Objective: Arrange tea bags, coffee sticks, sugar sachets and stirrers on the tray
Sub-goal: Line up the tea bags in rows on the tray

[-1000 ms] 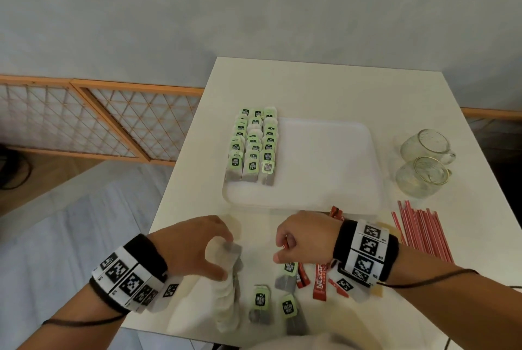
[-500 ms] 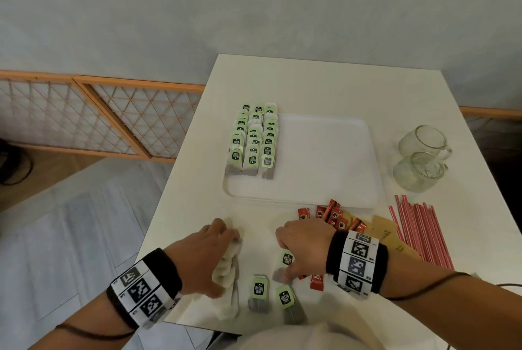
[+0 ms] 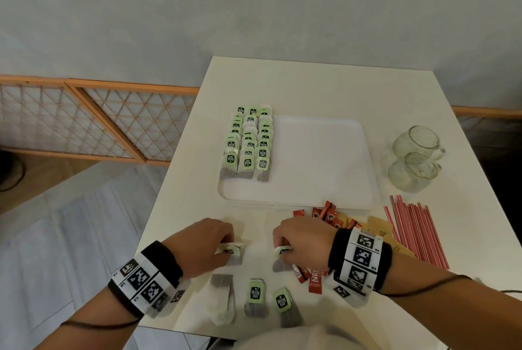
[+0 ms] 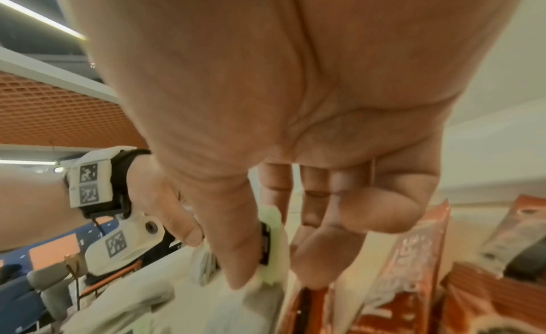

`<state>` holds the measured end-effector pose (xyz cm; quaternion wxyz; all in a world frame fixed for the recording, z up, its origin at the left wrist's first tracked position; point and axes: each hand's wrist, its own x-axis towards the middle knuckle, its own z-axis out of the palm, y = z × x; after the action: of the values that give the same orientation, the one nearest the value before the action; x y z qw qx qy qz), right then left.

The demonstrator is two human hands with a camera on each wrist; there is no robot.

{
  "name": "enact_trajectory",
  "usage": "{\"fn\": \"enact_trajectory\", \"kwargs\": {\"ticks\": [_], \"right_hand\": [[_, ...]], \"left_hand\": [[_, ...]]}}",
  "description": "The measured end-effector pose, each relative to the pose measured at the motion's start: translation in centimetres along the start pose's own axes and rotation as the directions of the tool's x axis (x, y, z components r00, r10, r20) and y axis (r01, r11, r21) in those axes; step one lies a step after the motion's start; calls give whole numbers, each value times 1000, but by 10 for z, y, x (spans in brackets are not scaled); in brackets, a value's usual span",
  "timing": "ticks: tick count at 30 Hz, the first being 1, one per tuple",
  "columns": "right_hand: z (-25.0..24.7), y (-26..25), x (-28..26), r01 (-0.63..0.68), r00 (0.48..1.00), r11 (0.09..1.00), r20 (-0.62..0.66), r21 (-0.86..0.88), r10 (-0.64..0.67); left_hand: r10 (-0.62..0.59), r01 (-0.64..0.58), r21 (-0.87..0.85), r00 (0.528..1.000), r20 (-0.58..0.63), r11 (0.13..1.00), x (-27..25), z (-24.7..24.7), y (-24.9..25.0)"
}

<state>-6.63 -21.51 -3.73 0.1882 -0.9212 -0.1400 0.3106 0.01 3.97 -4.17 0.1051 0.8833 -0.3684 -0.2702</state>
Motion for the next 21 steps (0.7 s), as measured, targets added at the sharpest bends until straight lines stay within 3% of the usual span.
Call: {"fn": "enact_trajectory", "kwargs": {"ticks": [7,12,19,21], "right_hand": [[-8,2,3,101,988,965,-141,242,-68],[-15,-6,9,175,976,895,-190,410,-103],[-11,-1,30,149,961,823,-277,549,11],[-10,0,34,140,958,802,-284,581,38]], "left_hand": [[-23,14,-247,999,-34,969,14,-6,-2],[-16,19,-561,1000,10,828,23,-13,6],[-26,32,-679,999,20,734,35,-24,19],[-33,53,-745,999,42,665,38,-24,20]]}}
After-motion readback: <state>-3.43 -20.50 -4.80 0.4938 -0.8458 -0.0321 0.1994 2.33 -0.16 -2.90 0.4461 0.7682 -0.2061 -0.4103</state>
